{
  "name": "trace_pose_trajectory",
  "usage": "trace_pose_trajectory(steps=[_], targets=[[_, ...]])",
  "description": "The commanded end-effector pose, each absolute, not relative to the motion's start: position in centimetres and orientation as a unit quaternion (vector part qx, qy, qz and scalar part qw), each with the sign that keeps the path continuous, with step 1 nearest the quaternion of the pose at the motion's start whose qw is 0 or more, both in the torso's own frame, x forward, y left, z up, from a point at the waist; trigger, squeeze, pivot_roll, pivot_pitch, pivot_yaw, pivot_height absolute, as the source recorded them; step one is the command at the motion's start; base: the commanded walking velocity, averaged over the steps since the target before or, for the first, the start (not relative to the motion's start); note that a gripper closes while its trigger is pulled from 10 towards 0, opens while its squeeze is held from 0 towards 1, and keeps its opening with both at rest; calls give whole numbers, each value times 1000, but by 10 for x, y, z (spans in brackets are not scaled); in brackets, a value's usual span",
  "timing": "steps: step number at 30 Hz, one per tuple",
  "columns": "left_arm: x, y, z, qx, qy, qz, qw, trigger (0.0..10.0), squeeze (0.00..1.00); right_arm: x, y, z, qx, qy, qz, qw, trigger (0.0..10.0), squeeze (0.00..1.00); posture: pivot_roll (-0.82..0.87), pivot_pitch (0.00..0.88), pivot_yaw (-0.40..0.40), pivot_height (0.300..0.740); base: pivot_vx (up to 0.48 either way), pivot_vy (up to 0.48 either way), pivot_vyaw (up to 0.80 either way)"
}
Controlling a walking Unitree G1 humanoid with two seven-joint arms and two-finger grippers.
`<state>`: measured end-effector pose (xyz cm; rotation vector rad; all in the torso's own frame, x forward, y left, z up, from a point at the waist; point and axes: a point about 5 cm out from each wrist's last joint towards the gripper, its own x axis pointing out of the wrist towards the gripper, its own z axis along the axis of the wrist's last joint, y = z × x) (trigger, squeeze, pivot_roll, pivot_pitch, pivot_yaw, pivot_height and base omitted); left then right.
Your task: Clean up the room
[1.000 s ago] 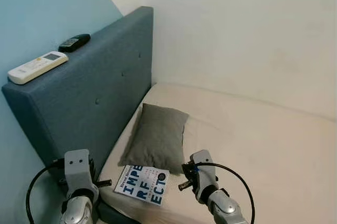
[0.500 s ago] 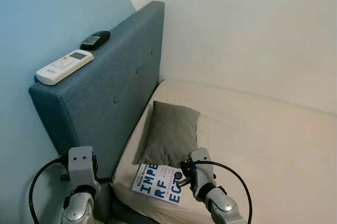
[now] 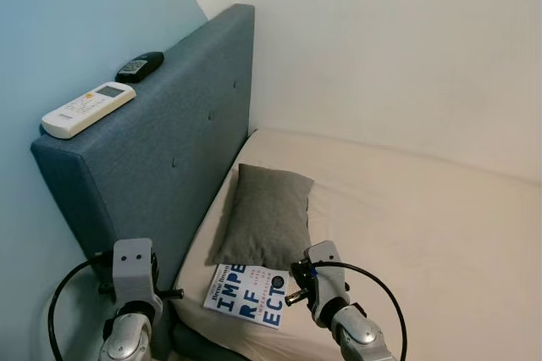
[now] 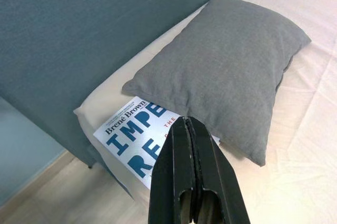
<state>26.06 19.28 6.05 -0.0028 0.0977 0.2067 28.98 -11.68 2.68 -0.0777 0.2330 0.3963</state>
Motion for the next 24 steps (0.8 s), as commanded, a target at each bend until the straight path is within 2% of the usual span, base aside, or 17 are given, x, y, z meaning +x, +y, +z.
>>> trace_pose_trajectory(steps=[1,12,19,24], targets=[[255,193,54,-8,62,103,993,10000,0,286,-121,22,-41,123,189,973,10000,0,-6,74,-80,740,0,0,0],[252,199,46,-4,78,108,991,10000,0,285,-120,18,-21,137,186,973,10000,0,8,69,-95,740,0,0,0],[253,198,39,13,92,86,992,10000,0,285,-127,17,-40,131,151,979,10000,0,3,68,-94,740,0,0,0],[250,187,33,28,104,49,993,10000,0,279,-135,13,-29,128,124,984,10000,0,0,63,-93,740,0,0,0]])
